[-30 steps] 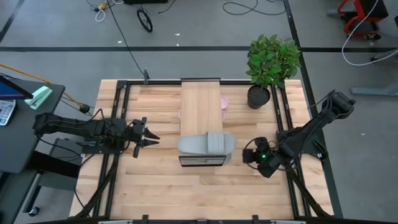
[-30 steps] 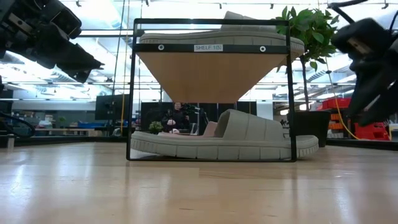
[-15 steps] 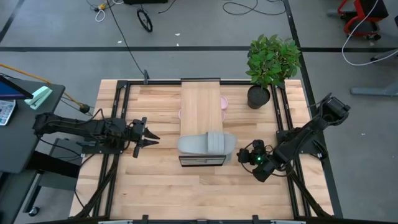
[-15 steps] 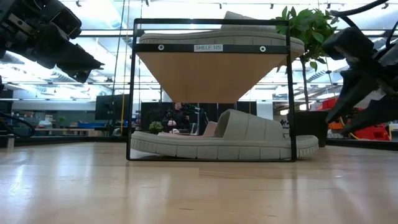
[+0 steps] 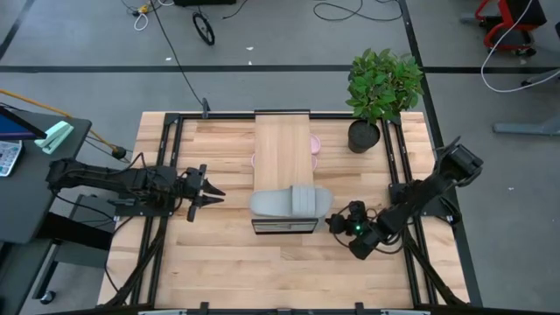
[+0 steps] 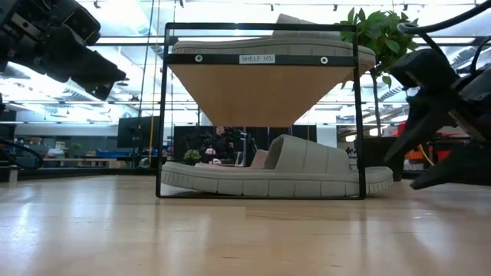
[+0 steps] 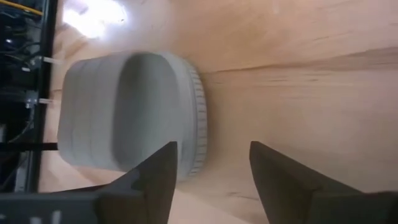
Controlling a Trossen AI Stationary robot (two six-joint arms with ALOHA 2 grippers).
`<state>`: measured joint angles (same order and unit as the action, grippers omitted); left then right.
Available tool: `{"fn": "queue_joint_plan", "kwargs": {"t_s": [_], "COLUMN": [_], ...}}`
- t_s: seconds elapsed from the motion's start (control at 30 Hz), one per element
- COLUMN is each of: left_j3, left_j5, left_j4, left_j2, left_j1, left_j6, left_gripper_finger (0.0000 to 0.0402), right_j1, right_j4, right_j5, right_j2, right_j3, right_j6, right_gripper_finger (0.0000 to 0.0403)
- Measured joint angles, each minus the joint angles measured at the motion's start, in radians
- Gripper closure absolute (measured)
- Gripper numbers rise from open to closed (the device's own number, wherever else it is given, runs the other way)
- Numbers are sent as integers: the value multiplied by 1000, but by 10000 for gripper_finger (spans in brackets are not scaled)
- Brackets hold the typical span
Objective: Pick and place slides into the shelf
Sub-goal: Put the gray slipper on the shelf
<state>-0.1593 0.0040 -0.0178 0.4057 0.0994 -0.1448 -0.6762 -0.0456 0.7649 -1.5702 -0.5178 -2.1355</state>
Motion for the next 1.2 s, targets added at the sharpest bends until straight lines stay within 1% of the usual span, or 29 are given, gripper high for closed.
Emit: {"fn": "queue_joint_plan", "kwargs": {"t_s": [0.2, 0.37, 0.5, 0.83, 1.2], "left_j3": [0, 0, 0, 0, 0], "left_j5": [0, 0, 0, 0, 0], "left_j4": [-14, -14, -14, -17, -18], "left_j2": [0, 0, 0, 0, 0], "left_j1": [0, 0, 0, 0, 0], "left_j6": [1, 2, 3, 11, 11], "left_gripper_finger": [312, 310, 306, 305, 310], "right_j1": [-2, -2, -2, 8, 55], "right_j4": [81, 97, 101, 107, 125], "right_j5": [50, 82, 84, 82, 26], "right_j2": [-61, -70, -69, -71, -72], "right_j3": [-2, -3, -2, -10, -14], "right_j6": [25, 28, 30, 38, 109], "right_gripper_finger": [213, 215, 211, 186, 188]}}
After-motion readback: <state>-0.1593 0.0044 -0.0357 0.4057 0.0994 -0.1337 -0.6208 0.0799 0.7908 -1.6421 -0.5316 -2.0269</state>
